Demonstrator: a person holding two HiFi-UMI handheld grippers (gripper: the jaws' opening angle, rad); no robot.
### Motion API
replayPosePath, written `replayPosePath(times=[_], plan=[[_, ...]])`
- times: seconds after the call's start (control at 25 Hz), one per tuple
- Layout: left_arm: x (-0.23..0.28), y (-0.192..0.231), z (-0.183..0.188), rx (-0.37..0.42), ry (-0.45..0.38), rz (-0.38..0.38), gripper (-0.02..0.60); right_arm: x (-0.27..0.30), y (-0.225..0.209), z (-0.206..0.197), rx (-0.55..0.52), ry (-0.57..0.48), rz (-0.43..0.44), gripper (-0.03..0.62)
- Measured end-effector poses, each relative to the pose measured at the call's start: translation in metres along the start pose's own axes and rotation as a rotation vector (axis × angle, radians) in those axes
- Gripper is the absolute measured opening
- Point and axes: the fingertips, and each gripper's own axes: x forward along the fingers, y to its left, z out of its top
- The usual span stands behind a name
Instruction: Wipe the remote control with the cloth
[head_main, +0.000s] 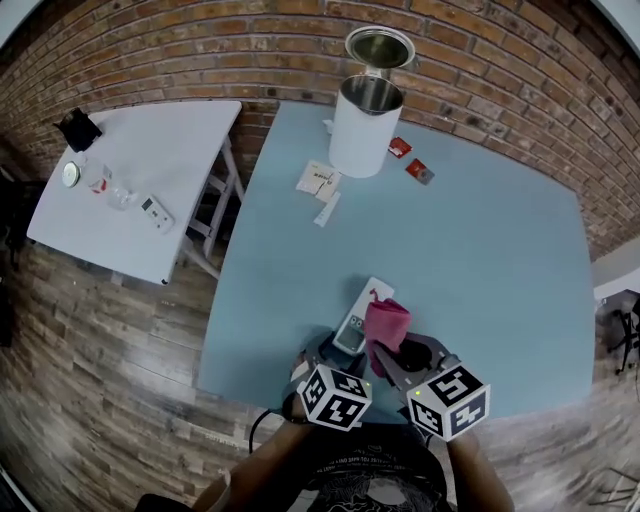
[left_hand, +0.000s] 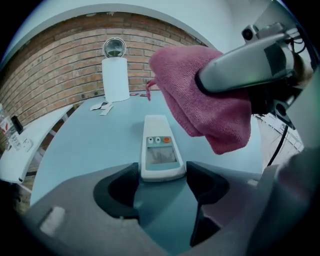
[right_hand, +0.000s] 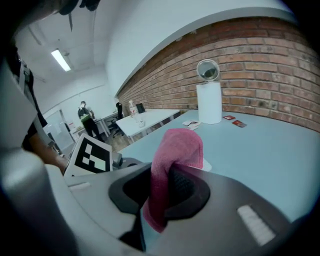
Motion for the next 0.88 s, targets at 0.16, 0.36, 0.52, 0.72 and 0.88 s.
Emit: replayPosePath(times=[0.16,0.36,0.52,0.72,0.88], plan=[[0.002,-0.002,0.0,-0.002,0.013,0.004,0.31,0.018,0.006,0.002,-0.057,0.059,0.136,0.067],[0.002,-0.001,0.002,0.001,-0.019,0.004,0.308,0.043,0.02,0.003,-0.107,0.102,0.299,0.067],[0.001,-0.001,0.001,0.007,-0.018,-0.003,0.295,0.064,0.025,-0.002,-0.105,0.118,0.349,0.067],[0.002,-0.002,0.001,0.004,-0.028,-0.004,0.284,0.08,0.025,-0.006,-0.054,0.125,0.395,0.067],[0.002,-0.001,0.0,0.003,-0.017,-0.01,0.285,0.087,0.023,-0.011,-0.078,0.126,0.407,0.067]])
